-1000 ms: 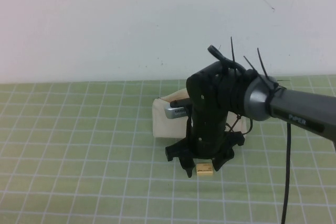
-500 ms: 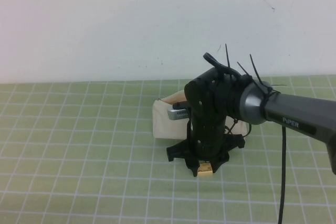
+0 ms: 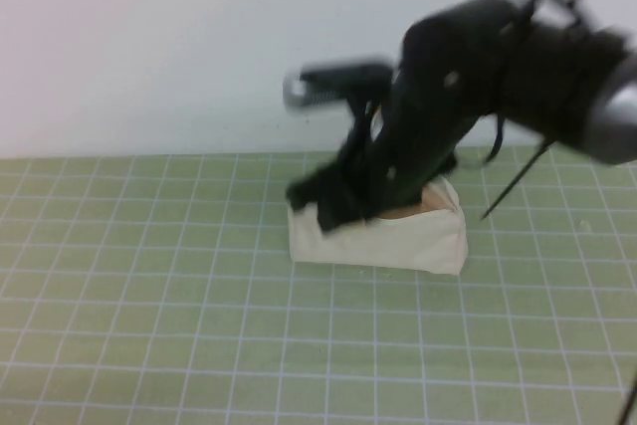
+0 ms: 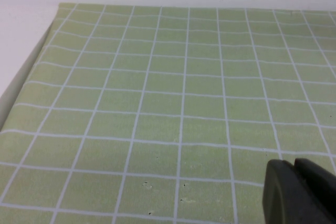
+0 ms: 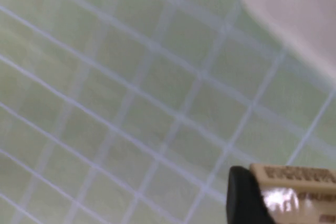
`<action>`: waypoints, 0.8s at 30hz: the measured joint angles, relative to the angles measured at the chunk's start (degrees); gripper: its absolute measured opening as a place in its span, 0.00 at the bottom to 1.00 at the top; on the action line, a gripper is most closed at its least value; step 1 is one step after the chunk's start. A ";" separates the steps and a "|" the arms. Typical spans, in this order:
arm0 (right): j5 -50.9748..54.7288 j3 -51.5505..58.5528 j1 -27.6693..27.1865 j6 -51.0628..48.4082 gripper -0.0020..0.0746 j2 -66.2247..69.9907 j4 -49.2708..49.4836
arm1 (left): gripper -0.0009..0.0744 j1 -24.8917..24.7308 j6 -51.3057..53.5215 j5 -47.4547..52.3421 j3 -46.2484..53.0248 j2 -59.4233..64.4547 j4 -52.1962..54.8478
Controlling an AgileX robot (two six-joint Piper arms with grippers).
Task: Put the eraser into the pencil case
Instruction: Place the eraser on the pencil case
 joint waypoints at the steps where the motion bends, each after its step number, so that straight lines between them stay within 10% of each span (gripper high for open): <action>1: -1.85 -0.15 0.00 -0.24 0.43 -1.47 -0.83 | 0.01 0.00 0.00 0.00 0.00 0.00 0.00; 18: -17.94 -0.24 -4.89 1.45 0.44 6.16 -11.15 | 0.01 0.00 0.00 0.00 0.00 0.00 0.00; 24: -17.82 -0.24 -5.02 3.09 0.60 5.79 -11.15 | 0.01 0.00 0.00 0.00 0.00 0.00 0.00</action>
